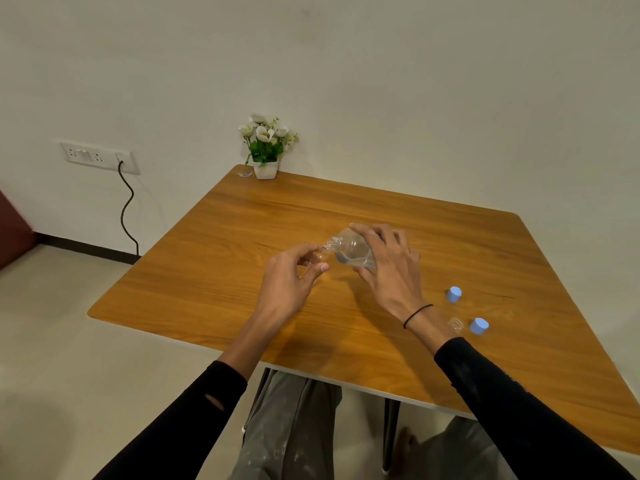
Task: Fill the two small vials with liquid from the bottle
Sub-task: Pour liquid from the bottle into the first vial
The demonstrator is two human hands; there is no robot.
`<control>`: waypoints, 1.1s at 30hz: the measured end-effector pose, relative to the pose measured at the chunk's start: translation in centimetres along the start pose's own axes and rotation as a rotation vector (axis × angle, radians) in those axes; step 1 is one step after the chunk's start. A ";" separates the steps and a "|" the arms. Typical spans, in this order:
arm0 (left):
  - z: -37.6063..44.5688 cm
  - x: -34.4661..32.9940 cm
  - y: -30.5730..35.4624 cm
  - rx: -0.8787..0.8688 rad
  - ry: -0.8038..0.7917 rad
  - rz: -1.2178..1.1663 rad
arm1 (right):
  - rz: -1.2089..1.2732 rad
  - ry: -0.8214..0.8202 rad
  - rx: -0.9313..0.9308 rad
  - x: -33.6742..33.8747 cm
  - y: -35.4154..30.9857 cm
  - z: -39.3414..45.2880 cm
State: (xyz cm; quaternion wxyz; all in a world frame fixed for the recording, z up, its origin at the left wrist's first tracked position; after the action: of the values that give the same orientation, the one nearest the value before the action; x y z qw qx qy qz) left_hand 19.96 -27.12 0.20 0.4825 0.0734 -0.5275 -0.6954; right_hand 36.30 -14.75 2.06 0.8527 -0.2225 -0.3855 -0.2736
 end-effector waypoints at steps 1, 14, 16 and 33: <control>0.0 0.0 0.0 -0.001 -0.002 0.000 | -0.002 -0.002 0.002 0.0 0.0 -0.1; 0.1 -0.3 0.3 0.003 -0.007 0.005 | -0.050 0.019 0.047 0.3 0.5 0.7; 0.1 -0.3 0.2 0.005 -0.008 0.009 | -0.052 0.023 0.050 0.3 0.6 0.7; 0.1 -0.6 0.2 0.020 -0.013 0.010 | -0.067 0.023 0.071 0.6 0.8 0.9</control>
State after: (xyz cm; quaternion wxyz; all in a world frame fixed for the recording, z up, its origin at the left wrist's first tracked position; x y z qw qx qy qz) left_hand 20.35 -26.60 0.17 0.4818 0.0710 -0.5381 -0.6880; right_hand 36.60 -13.81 2.92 0.8547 -0.1758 -0.3925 -0.2908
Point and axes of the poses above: each hand's wrist, its own z-axis towards the middle knuckle, its own x-axis out of the back of the hand, y = z × x, the point moved 2 cm from there along z, towards the middle knuckle, and after that the axes turned 9 degrees about y, right-handed, at the moved point
